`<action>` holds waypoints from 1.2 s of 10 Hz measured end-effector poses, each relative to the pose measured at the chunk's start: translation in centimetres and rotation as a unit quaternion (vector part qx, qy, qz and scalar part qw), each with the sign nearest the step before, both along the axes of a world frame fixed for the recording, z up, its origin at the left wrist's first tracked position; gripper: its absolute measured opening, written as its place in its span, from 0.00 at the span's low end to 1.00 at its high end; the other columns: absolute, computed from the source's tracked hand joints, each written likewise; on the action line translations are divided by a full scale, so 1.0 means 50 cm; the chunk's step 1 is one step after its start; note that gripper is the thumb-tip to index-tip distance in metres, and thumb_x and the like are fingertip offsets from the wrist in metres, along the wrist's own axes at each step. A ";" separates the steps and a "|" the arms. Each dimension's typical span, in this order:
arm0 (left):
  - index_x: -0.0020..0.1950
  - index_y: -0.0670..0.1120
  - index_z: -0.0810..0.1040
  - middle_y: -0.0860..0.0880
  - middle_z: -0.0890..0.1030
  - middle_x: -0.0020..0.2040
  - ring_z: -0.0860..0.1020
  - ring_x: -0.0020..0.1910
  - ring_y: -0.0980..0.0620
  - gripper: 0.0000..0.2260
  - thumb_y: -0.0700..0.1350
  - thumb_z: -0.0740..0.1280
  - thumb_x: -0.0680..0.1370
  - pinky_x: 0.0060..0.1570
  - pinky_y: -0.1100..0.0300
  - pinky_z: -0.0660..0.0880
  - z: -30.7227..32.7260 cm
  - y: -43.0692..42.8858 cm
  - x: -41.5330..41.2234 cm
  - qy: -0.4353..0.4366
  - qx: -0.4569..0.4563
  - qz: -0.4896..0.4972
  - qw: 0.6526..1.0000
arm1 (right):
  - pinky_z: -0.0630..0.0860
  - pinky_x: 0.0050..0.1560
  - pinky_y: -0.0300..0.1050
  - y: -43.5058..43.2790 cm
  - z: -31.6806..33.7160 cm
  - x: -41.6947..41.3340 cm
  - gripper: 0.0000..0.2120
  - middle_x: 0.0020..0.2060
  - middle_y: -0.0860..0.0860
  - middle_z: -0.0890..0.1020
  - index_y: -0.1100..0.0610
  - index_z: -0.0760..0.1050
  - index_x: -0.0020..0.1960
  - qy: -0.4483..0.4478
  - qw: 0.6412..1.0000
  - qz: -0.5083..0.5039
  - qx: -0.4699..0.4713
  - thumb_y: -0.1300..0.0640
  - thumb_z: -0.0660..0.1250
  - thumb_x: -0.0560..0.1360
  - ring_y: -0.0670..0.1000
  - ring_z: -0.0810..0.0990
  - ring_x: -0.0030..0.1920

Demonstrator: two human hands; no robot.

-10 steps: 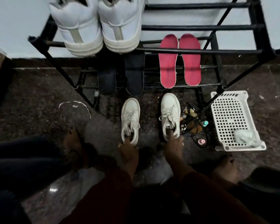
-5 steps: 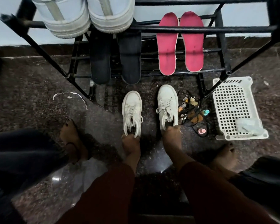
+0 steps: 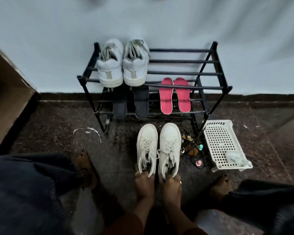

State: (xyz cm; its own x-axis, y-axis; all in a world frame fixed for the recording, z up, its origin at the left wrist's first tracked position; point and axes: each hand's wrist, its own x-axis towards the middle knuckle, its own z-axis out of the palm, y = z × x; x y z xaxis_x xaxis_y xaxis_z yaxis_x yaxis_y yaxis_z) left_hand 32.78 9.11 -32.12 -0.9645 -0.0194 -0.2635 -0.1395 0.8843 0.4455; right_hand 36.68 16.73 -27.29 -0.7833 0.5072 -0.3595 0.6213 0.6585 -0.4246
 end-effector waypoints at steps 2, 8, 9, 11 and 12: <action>0.32 0.50 0.84 0.50 0.79 0.27 0.82 0.42 0.35 0.16 0.47 0.56 0.65 0.25 0.59 0.76 0.141 0.031 0.001 0.096 0.018 -0.107 0.989 | 0.75 0.27 0.47 0.017 0.105 0.015 0.07 0.31 0.59 0.75 0.60 0.78 0.34 0.165 0.985 0.009 0.040 0.59 0.76 0.64 0.62 0.78 0.29; 0.55 0.41 0.78 0.38 0.79 0.51 0.78 0.50 0.39 0.15 0.47 0.69 0.72 0.45 0.54 0.73 0.544 0.164 -0.303 0.223 0.113 -0.061 0.966 | 0.63 0.36 0.43 0.249 0.452 -0.285 0.13 0.41 0.63 0.76 0.64 0.76 0.47 0.312 0.938 0.042 0.146 0.53 0.66 0.72 0.63 0.77 0.41; 0.56 0.42 0.77 0.38 0.79 0.51 0.77 0.51 0.38 0.15 0.47 0.68 0.73 0.45 0.54 0.72 0.550 0.196 -0.380 0.213 0.126 -0.059 0.967 | 0.64 0.36 0.44 0.268 0.468 -0.363 0.11 0.41 0.62 0.77 0.62 0.75 0.47 0.291 0.944 0.055 0.143 0.54 0.66 0.71 0.62 0.77 0.42; 0.61 0.46 0.76 0.40 0.79 0.54 0.77 0.54 0.40 0.16 0.45 0.68 0.73 0.41 0.58 0.67 0.527 0.251 -0.490 0.206 0.114 -0.065 0.970 | 0.73 0.41 0.48 0.316 0.441 -0.492 0.13 0.44 0.64 0.79 0.60 0.77 0.52 0.280 0.948 0.055 0.143 0.56 0.66 0.70 0.63 0.79 0.45; 0.61 0.46 0.74 0.41 0.77 0.56 0.77 0.54 0.40 0.16 0.47 0.68 0.74 0.45 0.54 0.72 0.505 0.260 -0.511 0.198 0.089 -0.053 0.975 | 0.73 0.41 0.49 0.334 0.413 -0.513 0.15 0.45 0.64 0.78 0.60 0.76 0.54 0.267 0.948 0.058 0.164 0.54 0.67 0.71 0.64 0.78 0.46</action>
State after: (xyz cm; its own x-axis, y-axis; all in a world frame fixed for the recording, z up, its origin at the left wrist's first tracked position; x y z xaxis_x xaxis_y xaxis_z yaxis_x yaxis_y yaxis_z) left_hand 7.24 22.11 -6.87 -0.9855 0.0974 0.1390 0.1616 0.7888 0.5931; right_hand 11.02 33.45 -6.63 -0.8669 0.4215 0.2662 0.2896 0.8605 -0.4191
